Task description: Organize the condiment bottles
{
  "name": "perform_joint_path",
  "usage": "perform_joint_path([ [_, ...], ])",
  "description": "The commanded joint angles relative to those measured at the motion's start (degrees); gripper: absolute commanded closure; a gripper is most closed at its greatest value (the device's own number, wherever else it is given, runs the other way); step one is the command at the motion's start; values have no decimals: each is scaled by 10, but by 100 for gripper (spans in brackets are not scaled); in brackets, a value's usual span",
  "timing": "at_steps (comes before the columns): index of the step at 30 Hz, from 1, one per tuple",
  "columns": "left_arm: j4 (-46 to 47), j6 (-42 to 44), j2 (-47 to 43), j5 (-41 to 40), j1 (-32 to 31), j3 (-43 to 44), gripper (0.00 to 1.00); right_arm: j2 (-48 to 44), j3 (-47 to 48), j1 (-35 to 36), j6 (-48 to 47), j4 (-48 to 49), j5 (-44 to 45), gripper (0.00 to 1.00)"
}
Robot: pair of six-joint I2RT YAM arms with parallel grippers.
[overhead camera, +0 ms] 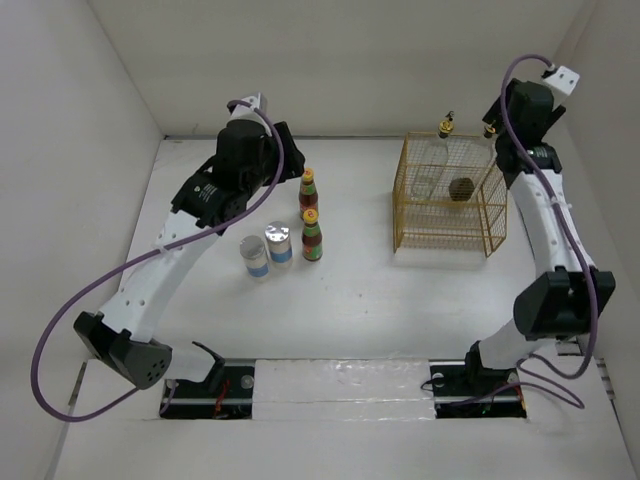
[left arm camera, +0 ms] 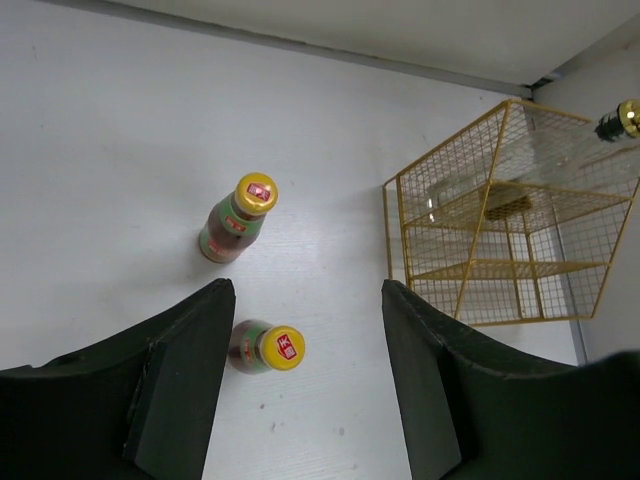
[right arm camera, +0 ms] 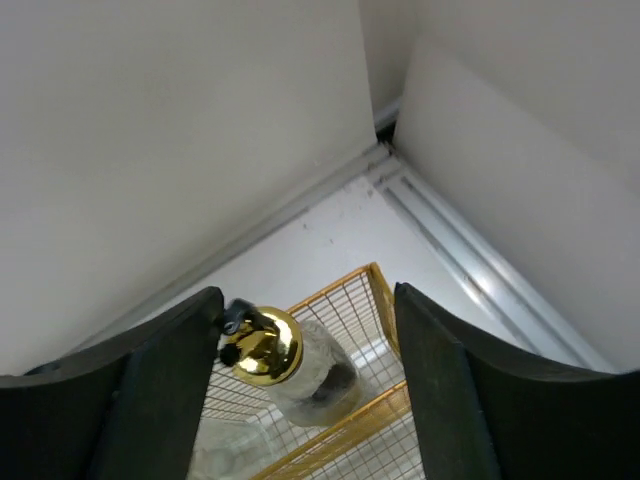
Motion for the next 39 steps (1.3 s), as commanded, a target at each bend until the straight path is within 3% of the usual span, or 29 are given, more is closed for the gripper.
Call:
perform_joint_path([
  [1, 13, 14, -6, -31, 2, 47, 43, -96, 15, 19, -33, 49, -32, 29],
  [2, 13, 14, -5, -36, 2, 56, 43, -117, -4, 32, -39, 60, -44, 35],
  [3, 19, 14, -5, -36, 2, 61, 43, -164, -53, 47, -39, 71, -56, 63],
  [4, 19, 14, -5, -42, 2, 66, 43, -188, -82, 65, -39, 86, -93, 76],
  [7, 19, 14, 6, -68, 2, 93, 43, -252, -183, 150, -46, 147, -167, 95],
  [9, 13, 19, 6, -73, 2, 105, 42, -252, -217, 223, -59, 147, -235, 95],
  [13, 13, 29, 11, -93, 2, 105, 37, -212, -234, 340, -109, 107, -335, 67],
  [14, 13, 29, 11, -94, 2, 110, 37, -205, -242, 361, -121, 107, -351, 43],
  [17, 7, 29, 16, -94, 2, 110, 35, -164, -247, 426, -151, 107, -380, 13],
  [18, 7, 29, 17, -94, 2, 110, 35, -129, -237, 447, -166, 107, -395, 7],
  [24, 7, 29, 17, -78, 2, 105, 34, -50, -206, 484, -189, 84, -396, 4],
  [30, 7, 35, 5, -71, 2, 88, 34, 6, -188, 484, -189, 115, -335, 8],
  [36, 13, 35, 5, -71, 2, 83, 33, 53, -174, 484, -177, 162, -287, 16],
  [39, 13, 40, 5, -71, 2, 83, 33, 81, -156, 484, -177, 169, -287, 28],
])
